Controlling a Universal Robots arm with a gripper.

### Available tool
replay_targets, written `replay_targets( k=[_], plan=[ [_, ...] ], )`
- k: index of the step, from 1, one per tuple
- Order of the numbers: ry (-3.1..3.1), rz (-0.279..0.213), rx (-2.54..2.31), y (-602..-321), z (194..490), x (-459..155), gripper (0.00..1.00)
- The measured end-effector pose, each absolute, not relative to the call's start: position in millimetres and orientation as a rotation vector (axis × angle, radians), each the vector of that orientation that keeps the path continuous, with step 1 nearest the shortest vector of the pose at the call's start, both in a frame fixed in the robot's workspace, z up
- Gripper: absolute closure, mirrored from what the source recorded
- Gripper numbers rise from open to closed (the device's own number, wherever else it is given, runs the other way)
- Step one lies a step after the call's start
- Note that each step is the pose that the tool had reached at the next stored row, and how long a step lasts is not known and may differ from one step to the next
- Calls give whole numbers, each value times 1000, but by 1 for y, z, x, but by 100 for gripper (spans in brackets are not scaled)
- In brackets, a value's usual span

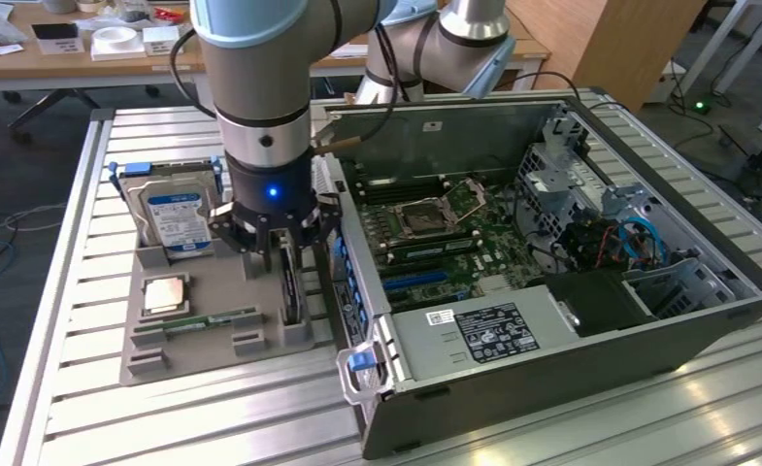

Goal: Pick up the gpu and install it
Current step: 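Pick up the gpu and move the gpu toward the slot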

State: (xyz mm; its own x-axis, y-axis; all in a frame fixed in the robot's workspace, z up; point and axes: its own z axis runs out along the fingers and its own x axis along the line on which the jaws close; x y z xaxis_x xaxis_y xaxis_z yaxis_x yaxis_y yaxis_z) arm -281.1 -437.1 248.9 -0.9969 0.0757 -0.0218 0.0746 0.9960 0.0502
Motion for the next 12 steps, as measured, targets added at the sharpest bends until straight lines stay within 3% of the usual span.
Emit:
replay_targets(
  k=[12],
  plan=[
    [3114,78,117,-437,240,-281,58]
  ],
)
